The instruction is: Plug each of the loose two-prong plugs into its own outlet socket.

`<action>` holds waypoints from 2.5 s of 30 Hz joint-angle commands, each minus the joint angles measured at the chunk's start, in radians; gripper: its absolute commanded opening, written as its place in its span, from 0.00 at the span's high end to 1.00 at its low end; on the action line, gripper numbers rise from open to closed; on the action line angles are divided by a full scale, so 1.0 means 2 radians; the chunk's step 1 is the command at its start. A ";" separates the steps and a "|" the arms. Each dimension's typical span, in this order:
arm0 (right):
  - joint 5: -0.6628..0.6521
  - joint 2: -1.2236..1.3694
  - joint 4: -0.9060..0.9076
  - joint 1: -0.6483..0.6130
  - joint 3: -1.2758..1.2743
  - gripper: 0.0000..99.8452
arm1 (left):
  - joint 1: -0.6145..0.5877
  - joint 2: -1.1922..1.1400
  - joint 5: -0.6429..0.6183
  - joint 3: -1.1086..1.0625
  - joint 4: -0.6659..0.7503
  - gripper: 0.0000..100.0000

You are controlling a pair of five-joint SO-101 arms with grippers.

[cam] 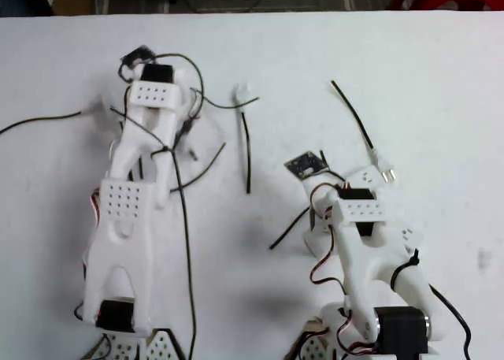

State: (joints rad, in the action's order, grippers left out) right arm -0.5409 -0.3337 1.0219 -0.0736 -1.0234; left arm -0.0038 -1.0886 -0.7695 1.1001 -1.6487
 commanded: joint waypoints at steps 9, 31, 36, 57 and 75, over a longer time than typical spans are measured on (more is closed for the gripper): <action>-0.002 -0.006 0.000 0.001 -0.001 0.98 | 0.054 0.008 0.258 0.217 -0.072 0.98; -0.002 -0.006 0.000 0.001 -0.001 0.98 | 0.105 0.663 0.393 -0.548 -0.025 0.98; -0.002 -0.006 0.000 0.001 -0.001 0.98 | 0.074 0.715 0.394 -0.769 0.087 0.98; -0.002 -0.006 0.003 0.001 -0.001 0.98 | 0.071 0.716 0.555 -1.093 0.268 0.72; -0.002 -0.006 0.003 0.001 -0.001 0.98 | 0.004 0.713 0.613 -1.051 0.199 0.74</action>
State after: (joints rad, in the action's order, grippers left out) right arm -0.5409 -0.3337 1.0219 -0.0752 -1.0234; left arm 0.0376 0.3276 0.4473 -1.0173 -1.2681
